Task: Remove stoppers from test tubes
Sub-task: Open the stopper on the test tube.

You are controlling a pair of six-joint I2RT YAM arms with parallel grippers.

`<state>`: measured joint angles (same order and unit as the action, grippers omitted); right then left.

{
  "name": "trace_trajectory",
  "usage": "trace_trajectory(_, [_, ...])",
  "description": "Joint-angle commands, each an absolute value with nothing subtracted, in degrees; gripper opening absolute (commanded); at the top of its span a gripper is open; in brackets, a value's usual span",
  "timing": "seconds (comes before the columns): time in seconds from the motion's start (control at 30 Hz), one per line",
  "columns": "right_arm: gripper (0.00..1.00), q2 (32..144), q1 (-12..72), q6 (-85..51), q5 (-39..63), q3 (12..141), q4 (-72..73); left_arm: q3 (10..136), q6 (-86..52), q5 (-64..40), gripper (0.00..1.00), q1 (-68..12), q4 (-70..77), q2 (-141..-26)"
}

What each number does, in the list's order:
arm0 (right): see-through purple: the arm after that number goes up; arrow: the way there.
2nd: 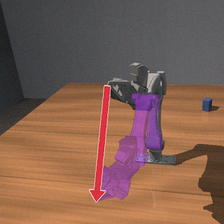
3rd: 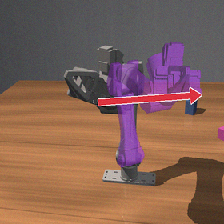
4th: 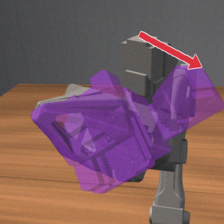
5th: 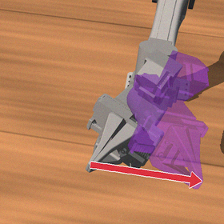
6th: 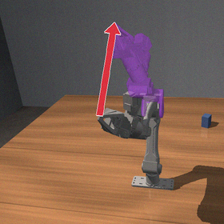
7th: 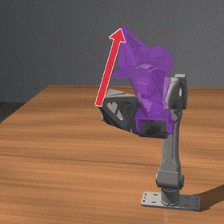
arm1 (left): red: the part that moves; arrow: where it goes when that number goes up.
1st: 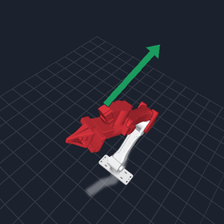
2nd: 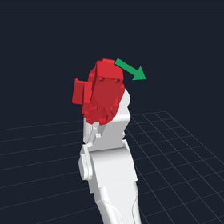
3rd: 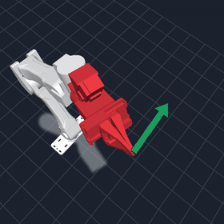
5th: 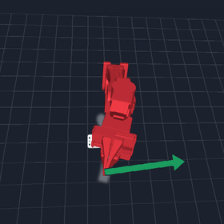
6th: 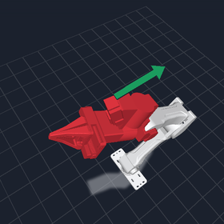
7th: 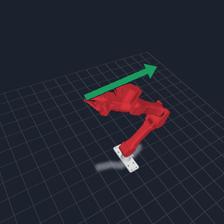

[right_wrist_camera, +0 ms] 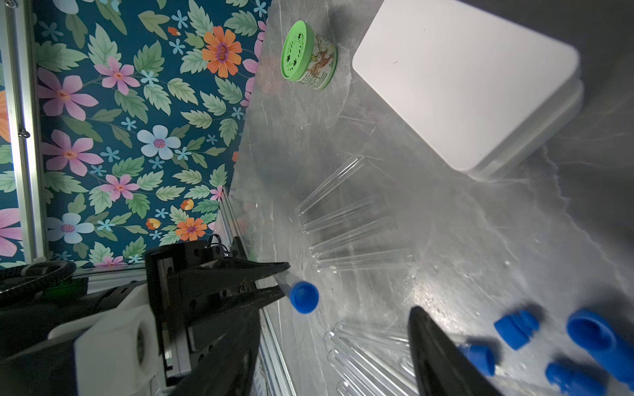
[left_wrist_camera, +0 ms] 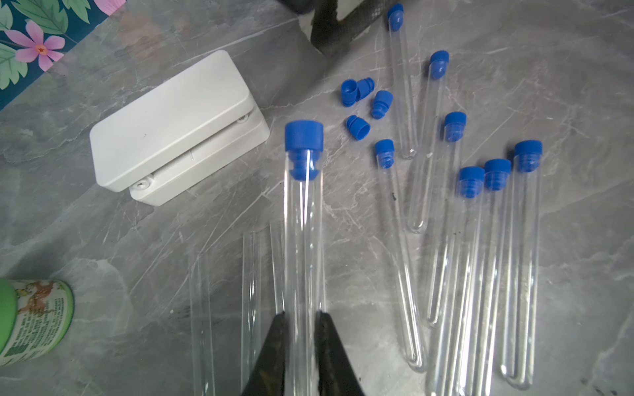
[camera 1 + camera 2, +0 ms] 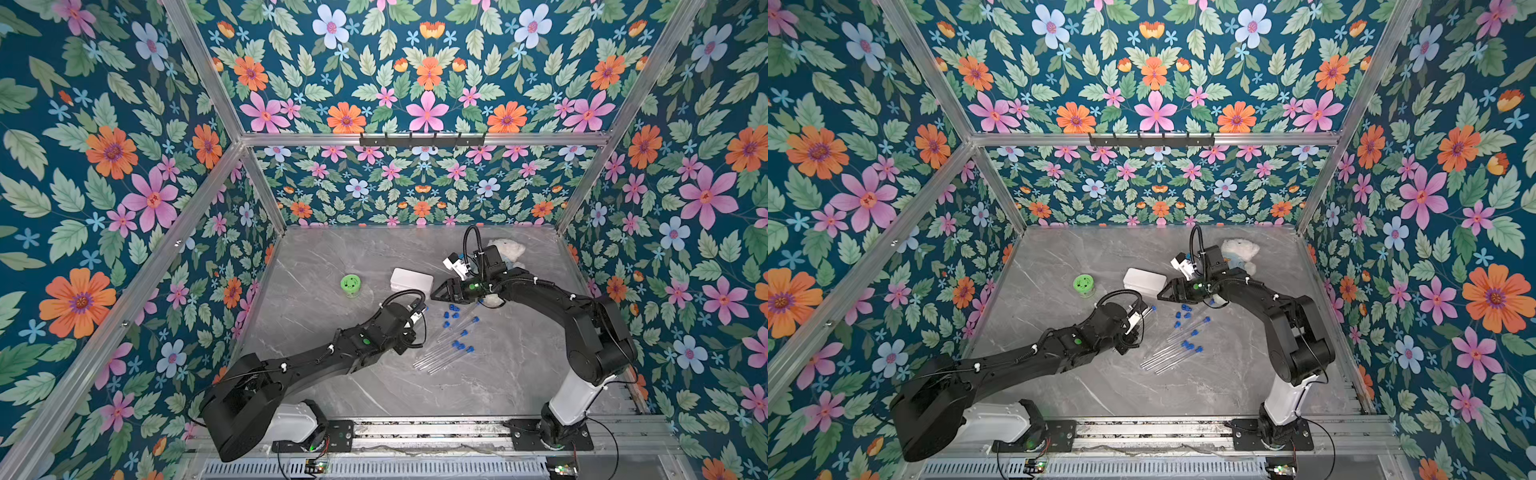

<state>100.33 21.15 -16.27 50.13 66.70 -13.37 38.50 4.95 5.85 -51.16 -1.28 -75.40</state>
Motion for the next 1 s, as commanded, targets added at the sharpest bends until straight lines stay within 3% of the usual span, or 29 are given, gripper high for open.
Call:
trace_trajectory(0.0, [0.69,100.6,21.3,-16.1,51.8,66.9,-11.7,38.2,5.6,5.0,0.03,-51.2,0.7,-74.7])
trace_trajectory(0.33, [0.66,101.3,22.0,-16.3,53.6,67.0,-10.9,38.2,6.0,4.7,0.03,-51.2,2.2,-75.2])
trace_trajectory(0.97, [0.5,104.1,24.2,-14.5,56.1,69.5,-14.0,38.0,6.2,4.9,0.02,-51.3,3.3,-75.1])
